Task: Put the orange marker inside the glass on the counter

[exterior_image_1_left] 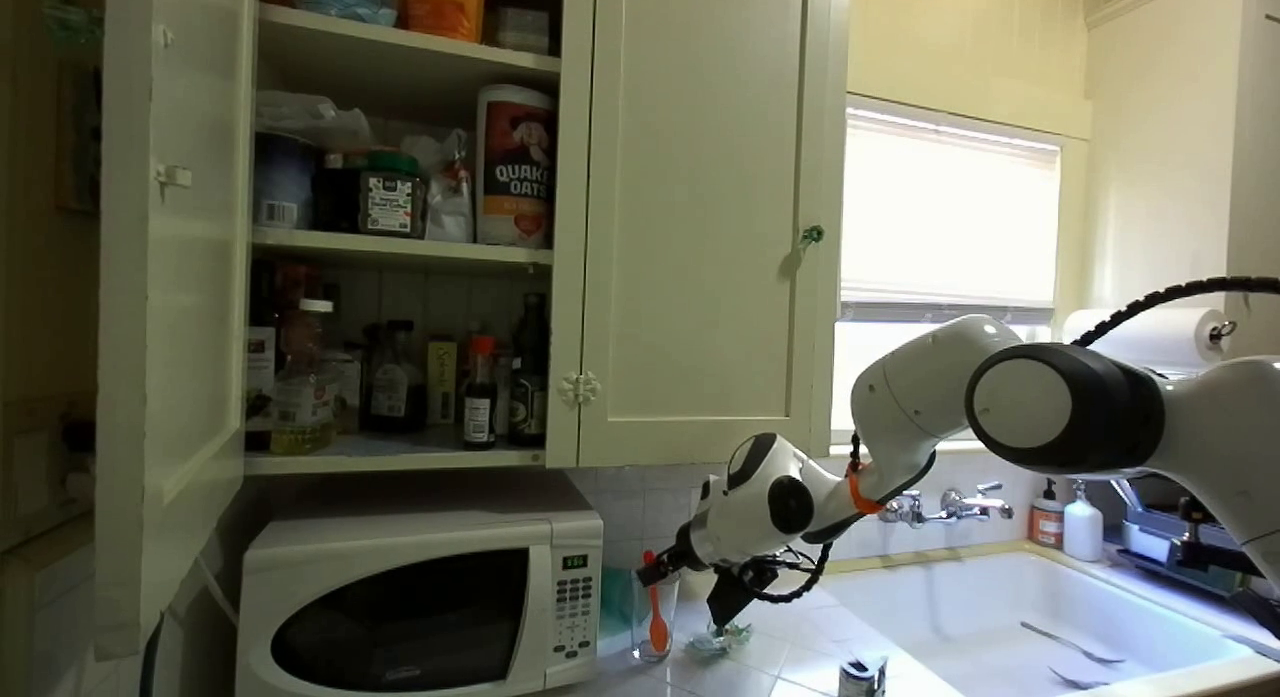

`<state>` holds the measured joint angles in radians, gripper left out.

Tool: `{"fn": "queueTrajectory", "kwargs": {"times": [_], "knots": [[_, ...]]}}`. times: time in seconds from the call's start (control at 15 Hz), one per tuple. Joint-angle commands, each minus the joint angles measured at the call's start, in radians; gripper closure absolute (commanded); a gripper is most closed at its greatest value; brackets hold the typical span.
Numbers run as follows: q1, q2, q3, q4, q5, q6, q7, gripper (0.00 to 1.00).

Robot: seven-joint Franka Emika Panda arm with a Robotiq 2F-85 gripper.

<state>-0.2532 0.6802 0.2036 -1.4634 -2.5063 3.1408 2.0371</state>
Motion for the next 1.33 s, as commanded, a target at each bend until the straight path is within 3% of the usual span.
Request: {"fn": "queueTrajectory", "kwargs": {"times": [0.0,0.13,0.27,0.47,0.67,0.8,0.93,1.27], "knots": [[-0.087,-0.076,0.085,-0.088,-0.003,-0.034,0.018,0.00],[-0.161,-0.097,0.184,-0.109,-0.003,-0.029,-0.010,0.00],[-0.206,-0.131,0.235,-0.162,-0.003,0.009,-0.012,0.00],[-0.245,-0.212,0.259,-0.304,-0.003,0.009,0.008,0.00],[-0.303,-0.288,0.323,-0.462,-0.002,-0.072,0.030,0.00],[-0.367,-0.334,0.419,-0.569,-0.002,-0.143,0.028,0.00],[-0.403,-0.376,0.506,-0.659,0.000,-0.186,-0.095,0.00],[-0.401,-0.401,0.707,-0.768,-0.001,-0.317,-0.244,0.00]]}}
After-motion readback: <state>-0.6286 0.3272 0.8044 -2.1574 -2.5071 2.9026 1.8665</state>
